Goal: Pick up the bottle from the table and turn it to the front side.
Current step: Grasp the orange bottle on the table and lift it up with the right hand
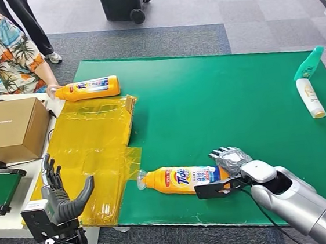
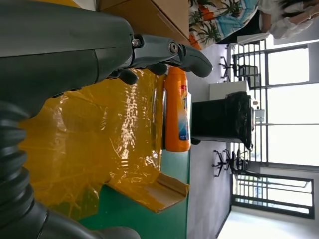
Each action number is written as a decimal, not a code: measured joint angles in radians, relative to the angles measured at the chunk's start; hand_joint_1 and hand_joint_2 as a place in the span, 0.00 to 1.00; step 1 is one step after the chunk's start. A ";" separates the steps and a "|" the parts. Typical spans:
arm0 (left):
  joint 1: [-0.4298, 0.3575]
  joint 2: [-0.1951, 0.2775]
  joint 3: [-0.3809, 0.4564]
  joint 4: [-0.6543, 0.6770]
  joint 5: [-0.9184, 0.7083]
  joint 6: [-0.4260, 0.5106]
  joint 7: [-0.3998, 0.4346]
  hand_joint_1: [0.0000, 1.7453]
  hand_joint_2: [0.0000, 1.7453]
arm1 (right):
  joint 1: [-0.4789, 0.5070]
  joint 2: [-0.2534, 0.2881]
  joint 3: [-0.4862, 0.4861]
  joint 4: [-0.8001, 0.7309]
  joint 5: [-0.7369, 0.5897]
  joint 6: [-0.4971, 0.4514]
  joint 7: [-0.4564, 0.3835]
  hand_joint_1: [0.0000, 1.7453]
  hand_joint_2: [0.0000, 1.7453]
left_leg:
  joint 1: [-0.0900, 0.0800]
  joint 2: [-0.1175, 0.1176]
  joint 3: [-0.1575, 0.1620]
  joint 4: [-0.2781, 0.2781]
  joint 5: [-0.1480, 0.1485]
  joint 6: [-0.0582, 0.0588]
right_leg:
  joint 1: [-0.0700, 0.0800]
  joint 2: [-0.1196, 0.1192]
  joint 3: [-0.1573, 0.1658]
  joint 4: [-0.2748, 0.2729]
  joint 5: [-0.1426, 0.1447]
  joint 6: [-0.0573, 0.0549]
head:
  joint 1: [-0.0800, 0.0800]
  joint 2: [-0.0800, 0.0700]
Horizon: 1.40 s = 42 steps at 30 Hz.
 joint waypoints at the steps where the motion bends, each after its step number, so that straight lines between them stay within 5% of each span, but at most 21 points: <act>1: 0.001 -0.001 0.000 -0.001 -0.002 0.000 0.001 0.00 1.00 | 0.005 0.004 -0.007 0.000 0.026 -0.006 0.006 0.00 1.00 | 0.000 0.000 0.000 0.000 0.000 0.000 | 0.000 0.000 0.000 0.000 0.000 0.000 | 0.000 0.000; 13: 0.027 -0.031 0.024 -0.053 -0.058 -0.011 0.023 0.00 1.00 | 0.085 0.118 -0.161 -0.054 0.399 -0.221 0.020 0.00 1.00 | 0.000 0.000 -0.003 0.000 0.001 0.001 | 0.000 0.000 -0.002 0.000 0.000 0.001 | 0.000 0.000; 22: 0.036 -0.047 0.032 -0.069 -0.071 -0.002 0.024 0.00 1.00 | 0.155 0.209 -0.264 -0.122 0.525 -0.387 0.000 0.00 1.00 | 0.000 0.000 -0.004 0.000 0.001 0.001 | 0.000 0.000 -0.004 0.000 0.000 0.001 | 0.000 0.000; 30: 0.036 -0.048 0.035 -0.069 -0.047 -0.018 0.012 0.00 1.00 | 0.200 0.200 -0.295 -0.185 0.125 -0.200 -0.229 0.00 1.00 | 0.000 0.000 -0.004 0.000 0.001 0.001 | 0.000 0.000 -0.004 0.000 0.000 0.001 | 0.000 0.000; 36: 0.031 -0.044 0.041 -0.061 -0.022 -0.028 -0.013 0.00 1.00 | 0.196 0.085 -0.261 -0.232 -0.083 -0.077 -0.281 0.00 1.00 | -0.001 0.000 -0.005 0.000 0.000 0.002 | -0.001 0.000 -0.004 0.000 0.000 0.001 | 0.000 0.000; 42: 0.020 -0.039 0.042 -0.047 -0.006 -0.027 -0.022 0.00 1.00 | 0.158 -0.014 -0.196 -0.236 -0.147 -0.027 -0.274 0.00 1.00 | -0.001 0.000 -0.005 0.000 0.000 0.002 | -0.002 0.000 -0.004 0.000 0.001 0.001 | 0.000 0.000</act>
